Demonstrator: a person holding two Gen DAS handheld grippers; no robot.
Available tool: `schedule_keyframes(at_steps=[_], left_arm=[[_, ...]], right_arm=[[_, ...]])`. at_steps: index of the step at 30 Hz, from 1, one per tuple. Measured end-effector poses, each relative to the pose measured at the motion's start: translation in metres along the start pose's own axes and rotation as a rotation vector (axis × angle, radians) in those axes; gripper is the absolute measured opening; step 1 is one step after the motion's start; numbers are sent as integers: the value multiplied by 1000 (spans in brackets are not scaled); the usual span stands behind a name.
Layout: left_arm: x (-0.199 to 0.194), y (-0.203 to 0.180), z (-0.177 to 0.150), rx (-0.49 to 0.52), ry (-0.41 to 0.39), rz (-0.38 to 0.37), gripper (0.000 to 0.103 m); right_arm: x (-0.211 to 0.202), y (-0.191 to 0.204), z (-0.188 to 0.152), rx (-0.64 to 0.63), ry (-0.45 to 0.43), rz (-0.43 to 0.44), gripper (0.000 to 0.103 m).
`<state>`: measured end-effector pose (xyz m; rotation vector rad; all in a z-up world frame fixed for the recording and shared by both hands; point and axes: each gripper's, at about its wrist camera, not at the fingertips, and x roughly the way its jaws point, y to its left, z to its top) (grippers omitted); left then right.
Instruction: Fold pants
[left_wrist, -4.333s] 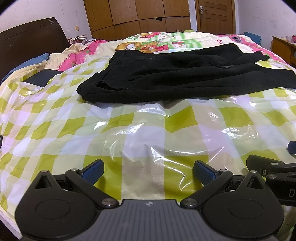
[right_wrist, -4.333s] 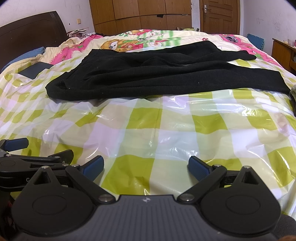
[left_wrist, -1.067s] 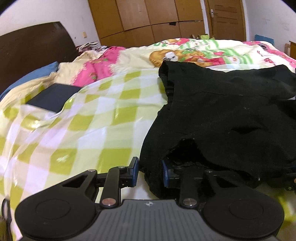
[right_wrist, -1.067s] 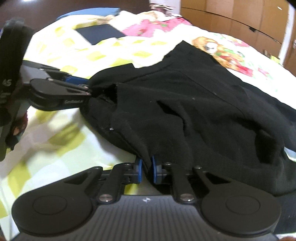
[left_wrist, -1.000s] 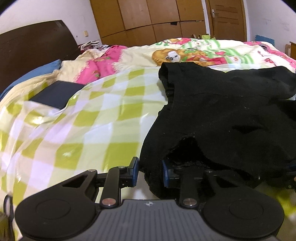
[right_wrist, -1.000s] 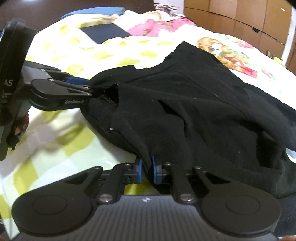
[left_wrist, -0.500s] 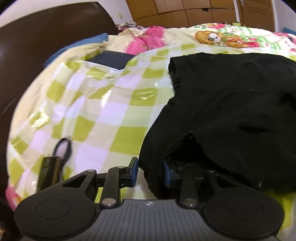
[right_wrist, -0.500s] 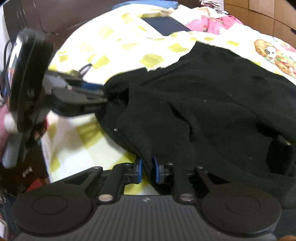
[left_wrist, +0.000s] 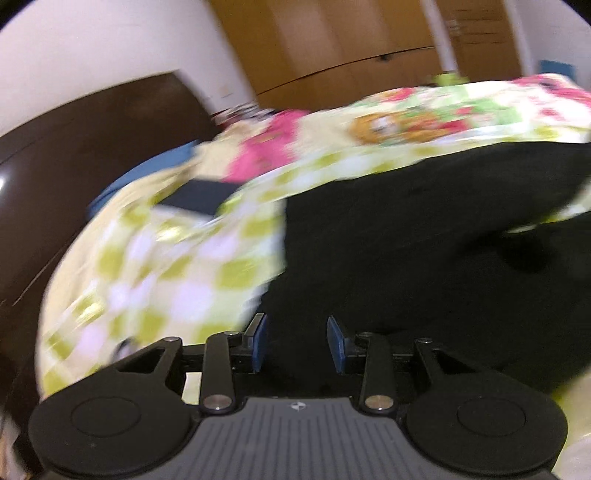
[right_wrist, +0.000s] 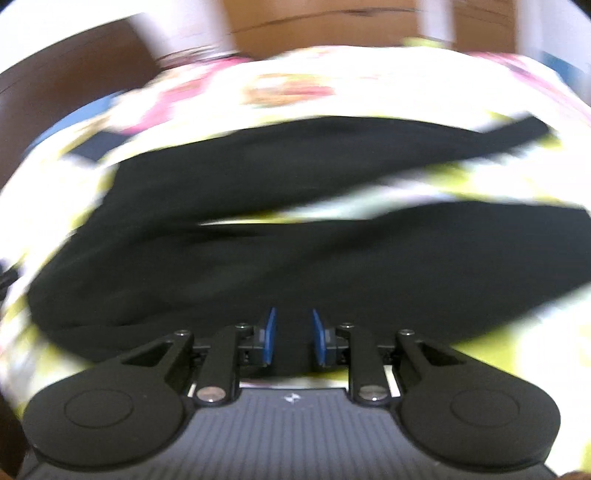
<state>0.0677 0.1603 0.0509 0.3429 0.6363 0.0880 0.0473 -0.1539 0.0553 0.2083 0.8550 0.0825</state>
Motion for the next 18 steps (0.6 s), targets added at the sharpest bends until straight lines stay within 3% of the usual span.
schedule_keyframes(at_steps=[4, 7, 11, 16, 18], left_arm=[[-3, -81, 27, 77, -33, -172, 49], [-2, -142, 47, 133, -46, -295, 49], [-2, -202, 66, 196, -64, -396, 49], [-8, -233, 70, 233, -62, -434, 49], [-8, -240, 68, 249, -47, -430, 49]], right_arm=[[-21, -106, -4, 244, -64, -148, 28], [-28, -171, -6, 431, -111, -186, 37], [-19, -224, -4, 602, -171, -121, 37], [3, -247, 5, 743, -238, -29, 40], [16, -257, 8, 790, -257, -14, 23]])
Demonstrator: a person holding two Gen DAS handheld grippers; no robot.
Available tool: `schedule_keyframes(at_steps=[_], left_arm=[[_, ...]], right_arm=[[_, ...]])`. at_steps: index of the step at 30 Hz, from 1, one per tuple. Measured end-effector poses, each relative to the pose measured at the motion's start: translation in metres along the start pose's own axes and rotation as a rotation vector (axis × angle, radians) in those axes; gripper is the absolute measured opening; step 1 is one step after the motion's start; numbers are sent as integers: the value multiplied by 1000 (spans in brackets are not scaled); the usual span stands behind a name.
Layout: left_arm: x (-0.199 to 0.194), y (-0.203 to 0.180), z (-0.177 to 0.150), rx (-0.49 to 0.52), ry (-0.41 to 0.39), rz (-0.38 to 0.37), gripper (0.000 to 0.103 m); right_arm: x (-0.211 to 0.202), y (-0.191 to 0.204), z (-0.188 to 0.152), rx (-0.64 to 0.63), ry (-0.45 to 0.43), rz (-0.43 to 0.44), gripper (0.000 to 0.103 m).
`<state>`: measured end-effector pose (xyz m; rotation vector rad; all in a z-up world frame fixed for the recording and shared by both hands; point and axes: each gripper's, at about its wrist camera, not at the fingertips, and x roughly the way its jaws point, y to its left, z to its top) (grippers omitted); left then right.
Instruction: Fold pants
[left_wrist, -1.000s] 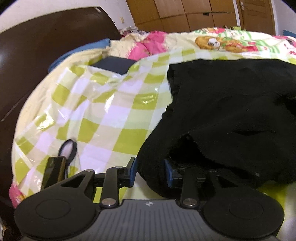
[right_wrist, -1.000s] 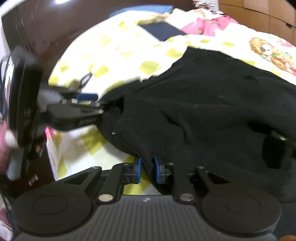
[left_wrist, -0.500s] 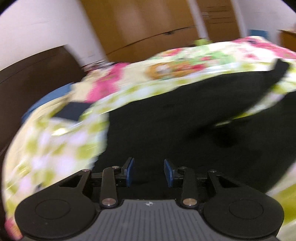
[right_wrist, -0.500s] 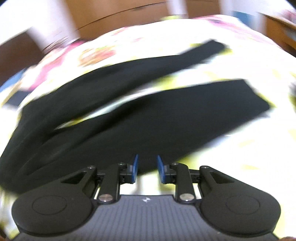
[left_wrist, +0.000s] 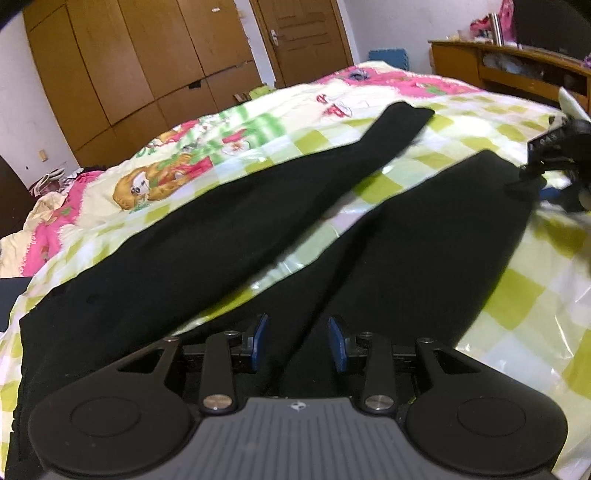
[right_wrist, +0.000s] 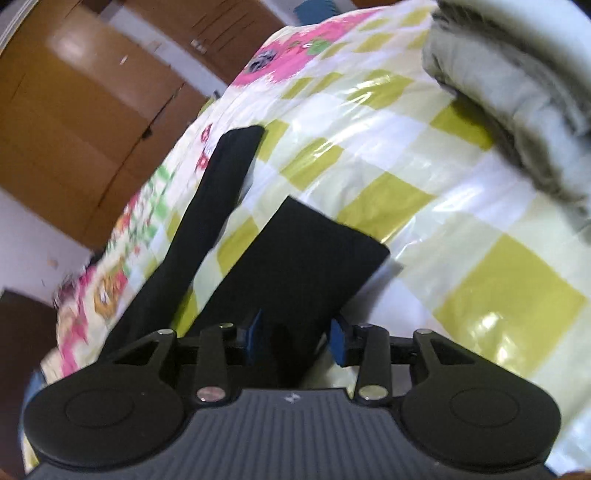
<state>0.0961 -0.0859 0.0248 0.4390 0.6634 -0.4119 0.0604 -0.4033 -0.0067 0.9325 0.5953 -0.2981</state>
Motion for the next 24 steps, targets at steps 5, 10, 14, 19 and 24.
schedule_keyframes(at_steps=[5, 10, 14, 19, 24], left_arm=[[1, -8, -1, -1, 15, -14, 49], [3, -22, -3, 0, -3, -55, 55], [21, -29, -10, 20, 45, -77, 65], [13, 3, -8, 5, 14, -62, 65], [-13, 64, -9, 26, -69, 38, 70]], right_arm=[[-21, -4, 9, 37, -13, 67, 5], [-77, -3, 21, -61, -103, 40, 5], [-70, -15, 20, -136, -25, -178, 13], [-92, 6, 3, -277, -105, -275, 13], [-81, 78, -12, -524, -110, -189, 15]])
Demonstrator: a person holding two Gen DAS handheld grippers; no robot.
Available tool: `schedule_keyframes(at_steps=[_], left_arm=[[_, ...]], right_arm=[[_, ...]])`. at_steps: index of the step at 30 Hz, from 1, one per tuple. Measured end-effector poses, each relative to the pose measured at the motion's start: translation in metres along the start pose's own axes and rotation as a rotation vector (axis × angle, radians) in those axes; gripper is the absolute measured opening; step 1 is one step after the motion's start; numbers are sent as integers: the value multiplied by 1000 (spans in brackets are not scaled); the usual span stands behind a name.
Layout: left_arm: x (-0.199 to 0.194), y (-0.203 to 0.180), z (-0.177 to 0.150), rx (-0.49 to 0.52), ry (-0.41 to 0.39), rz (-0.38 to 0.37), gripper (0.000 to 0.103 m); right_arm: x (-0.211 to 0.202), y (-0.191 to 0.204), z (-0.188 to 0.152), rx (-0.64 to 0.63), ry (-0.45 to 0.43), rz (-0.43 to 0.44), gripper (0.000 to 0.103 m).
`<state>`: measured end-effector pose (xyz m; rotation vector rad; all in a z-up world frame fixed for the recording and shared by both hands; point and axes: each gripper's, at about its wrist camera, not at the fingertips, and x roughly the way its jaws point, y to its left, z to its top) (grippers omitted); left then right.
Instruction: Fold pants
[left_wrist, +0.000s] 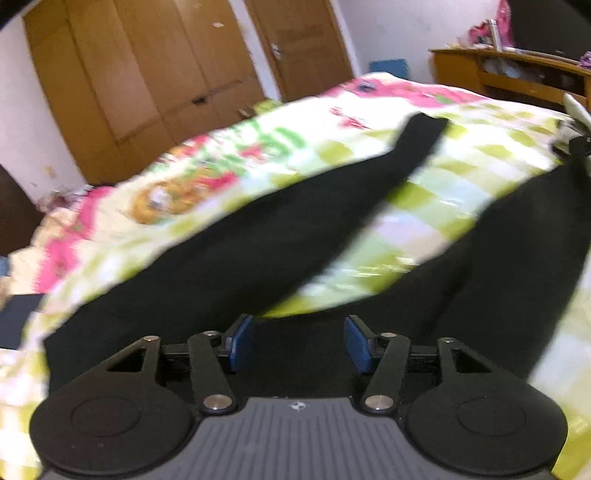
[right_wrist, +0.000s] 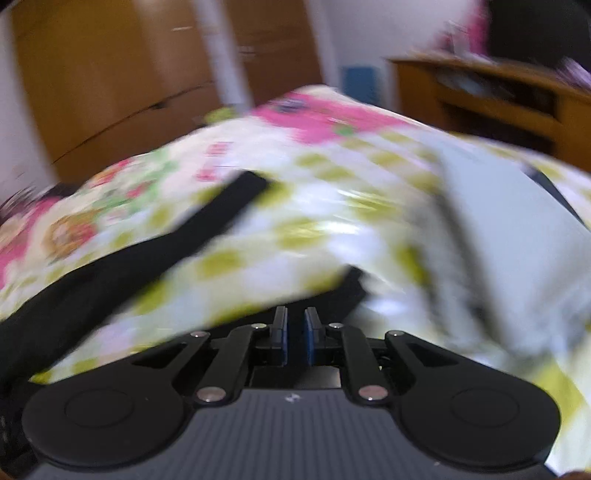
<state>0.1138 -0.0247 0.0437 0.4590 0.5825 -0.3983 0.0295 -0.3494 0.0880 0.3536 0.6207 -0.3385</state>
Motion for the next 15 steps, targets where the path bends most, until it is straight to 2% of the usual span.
schedule_keyframes(at_steps=[2, 5, 8, 12, 15], left_arm=[[-1, 31, -3, -1, -8, 54, 71], [9, 84, -12, 14, 10, 146, 72], [25, 132, -16, 26, 33, 203, 76], [61, 202, -21, -16, 97, 251, 77], [88, 250, -19, -47, 144, 246, 77]], right_arm=[[15, 37, 10, -92, 39, 125, 24], [52, 111, 21, -282, 99, 311, 26], [97, 192, 31, -488, 158, 474, 29], [165, 287, 44, -684, 233, 589, 33], [204, 334, 54, -783, 255, 617, 43]])
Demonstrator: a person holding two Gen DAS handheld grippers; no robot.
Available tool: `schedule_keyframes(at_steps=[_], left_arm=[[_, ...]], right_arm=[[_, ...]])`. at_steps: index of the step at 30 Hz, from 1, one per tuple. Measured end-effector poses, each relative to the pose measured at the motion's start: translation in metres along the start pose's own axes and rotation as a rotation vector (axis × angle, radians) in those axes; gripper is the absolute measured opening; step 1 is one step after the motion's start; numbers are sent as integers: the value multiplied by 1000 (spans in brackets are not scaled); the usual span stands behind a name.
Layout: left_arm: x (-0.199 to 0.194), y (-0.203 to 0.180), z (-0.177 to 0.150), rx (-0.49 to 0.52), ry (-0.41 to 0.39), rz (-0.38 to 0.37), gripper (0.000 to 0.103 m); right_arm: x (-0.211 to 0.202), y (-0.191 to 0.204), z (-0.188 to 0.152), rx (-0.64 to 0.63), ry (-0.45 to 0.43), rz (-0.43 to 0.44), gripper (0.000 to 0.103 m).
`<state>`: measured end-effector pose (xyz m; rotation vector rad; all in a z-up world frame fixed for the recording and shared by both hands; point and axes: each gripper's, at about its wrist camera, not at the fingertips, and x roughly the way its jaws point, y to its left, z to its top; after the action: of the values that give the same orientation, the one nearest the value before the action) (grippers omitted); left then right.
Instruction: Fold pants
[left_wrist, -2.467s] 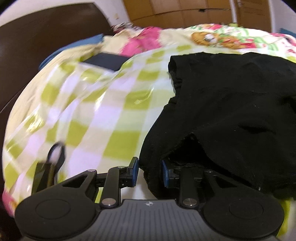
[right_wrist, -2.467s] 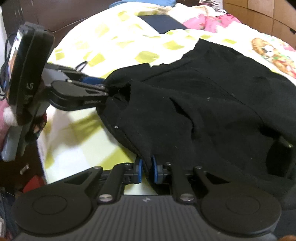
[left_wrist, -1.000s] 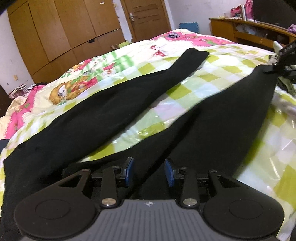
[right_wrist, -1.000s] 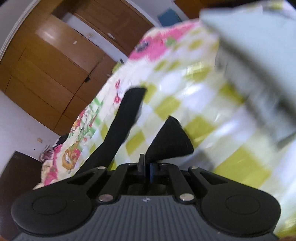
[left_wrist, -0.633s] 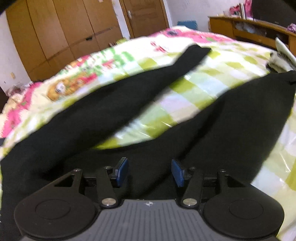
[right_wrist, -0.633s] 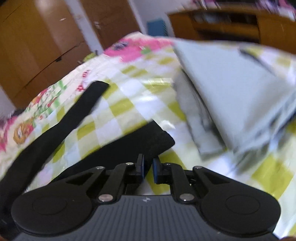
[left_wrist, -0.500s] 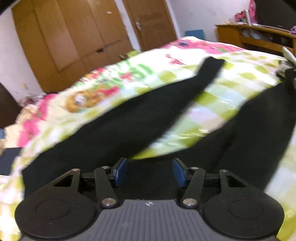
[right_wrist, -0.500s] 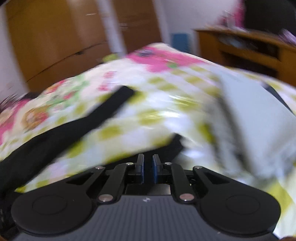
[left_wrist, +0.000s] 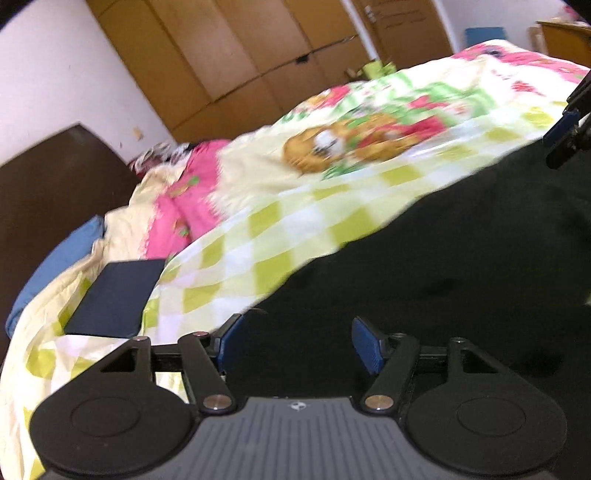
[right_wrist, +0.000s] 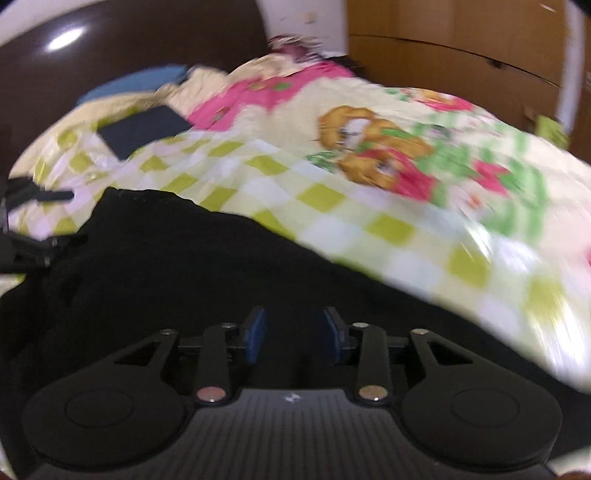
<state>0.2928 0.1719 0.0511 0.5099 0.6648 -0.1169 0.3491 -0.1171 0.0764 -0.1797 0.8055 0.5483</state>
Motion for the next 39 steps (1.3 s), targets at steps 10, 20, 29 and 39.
schedule_keyframes(at_steps=[10, 20, 29, 39], left_arm=[[78, 37, 9, 62, 144, -122, 82], [81, 40, 5, 155, 163, -149, 82], [106, 57, 1, 73, 248, -130, 36], [45, 69, 5, 48, 136, -94, 24]], right_arm=[[87, -23, 42, -138, 198, 9, 46], [106, -25, 33, -153, 265, 39, 43], [99, -8, 28, -99, 214, -30, 8], [18, 18, 39, -84, 46, -77, 5]])
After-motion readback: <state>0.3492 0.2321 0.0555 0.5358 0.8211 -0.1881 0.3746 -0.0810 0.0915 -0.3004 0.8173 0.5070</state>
